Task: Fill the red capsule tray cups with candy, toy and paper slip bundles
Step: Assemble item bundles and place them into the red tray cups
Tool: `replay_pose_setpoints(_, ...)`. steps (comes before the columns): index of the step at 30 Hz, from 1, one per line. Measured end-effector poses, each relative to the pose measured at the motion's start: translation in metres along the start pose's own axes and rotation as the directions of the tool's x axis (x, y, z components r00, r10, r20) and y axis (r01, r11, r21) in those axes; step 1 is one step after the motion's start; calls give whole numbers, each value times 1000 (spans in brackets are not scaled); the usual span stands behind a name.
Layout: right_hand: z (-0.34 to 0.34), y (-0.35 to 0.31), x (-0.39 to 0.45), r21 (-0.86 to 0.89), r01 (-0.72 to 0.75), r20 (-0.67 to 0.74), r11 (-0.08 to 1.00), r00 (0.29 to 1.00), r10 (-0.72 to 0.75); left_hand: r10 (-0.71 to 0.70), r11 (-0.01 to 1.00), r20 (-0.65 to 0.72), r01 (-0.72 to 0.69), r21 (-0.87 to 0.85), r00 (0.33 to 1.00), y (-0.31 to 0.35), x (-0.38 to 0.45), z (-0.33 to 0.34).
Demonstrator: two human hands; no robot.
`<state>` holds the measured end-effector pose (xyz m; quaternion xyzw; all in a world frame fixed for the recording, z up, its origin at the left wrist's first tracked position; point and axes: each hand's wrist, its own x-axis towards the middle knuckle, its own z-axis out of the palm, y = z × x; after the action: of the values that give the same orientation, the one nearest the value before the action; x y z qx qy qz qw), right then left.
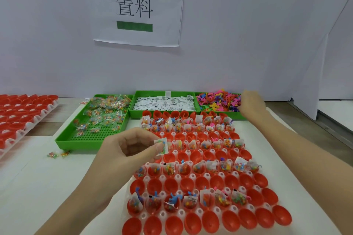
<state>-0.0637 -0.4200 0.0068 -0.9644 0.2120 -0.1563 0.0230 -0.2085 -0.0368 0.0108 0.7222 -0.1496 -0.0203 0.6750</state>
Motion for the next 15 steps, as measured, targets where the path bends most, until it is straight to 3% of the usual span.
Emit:
replay_pose_setpoints(5,0,-1,0,-67,-28,14,997,999,29,1,1000,-7,-1,5,1000,0,1,-1)
replay_pose_setpoints(15,0,17,3,99,3,-13,995,1000,-2,-8,1000,5,7,15,1000,1,0,2)
